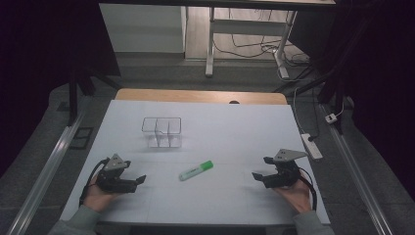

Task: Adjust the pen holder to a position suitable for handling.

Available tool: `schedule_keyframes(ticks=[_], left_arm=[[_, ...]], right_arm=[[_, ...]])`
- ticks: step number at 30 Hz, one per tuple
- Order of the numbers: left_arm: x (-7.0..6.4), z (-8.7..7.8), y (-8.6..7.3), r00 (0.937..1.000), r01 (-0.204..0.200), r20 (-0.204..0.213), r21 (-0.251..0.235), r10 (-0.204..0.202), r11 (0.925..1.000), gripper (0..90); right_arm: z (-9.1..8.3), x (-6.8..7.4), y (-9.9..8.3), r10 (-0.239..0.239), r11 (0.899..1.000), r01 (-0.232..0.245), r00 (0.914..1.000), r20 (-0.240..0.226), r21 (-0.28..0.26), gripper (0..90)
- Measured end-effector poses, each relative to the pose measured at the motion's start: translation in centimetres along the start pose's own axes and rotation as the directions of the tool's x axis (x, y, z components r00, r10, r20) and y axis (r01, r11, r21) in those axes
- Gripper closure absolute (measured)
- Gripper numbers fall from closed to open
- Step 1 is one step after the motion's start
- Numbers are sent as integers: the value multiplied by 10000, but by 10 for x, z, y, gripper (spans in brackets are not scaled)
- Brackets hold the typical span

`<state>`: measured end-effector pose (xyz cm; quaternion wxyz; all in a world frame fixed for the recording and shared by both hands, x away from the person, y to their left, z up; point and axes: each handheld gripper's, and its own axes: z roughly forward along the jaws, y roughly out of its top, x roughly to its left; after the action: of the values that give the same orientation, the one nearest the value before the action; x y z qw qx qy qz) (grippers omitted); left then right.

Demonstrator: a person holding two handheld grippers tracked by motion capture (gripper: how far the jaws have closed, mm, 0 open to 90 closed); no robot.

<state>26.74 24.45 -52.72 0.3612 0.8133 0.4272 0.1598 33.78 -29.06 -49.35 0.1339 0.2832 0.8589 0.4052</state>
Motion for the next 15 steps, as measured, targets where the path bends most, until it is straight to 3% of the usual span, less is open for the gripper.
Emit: schedule_keyframes(ticks=[15], left_arm=[[0, -1, 0, 10000, 13, -28, -25, -13, 10000, 167]], right_arm=[[1, 0, 0, -9, 10000, 9, 10000, 56, -3, 196]])
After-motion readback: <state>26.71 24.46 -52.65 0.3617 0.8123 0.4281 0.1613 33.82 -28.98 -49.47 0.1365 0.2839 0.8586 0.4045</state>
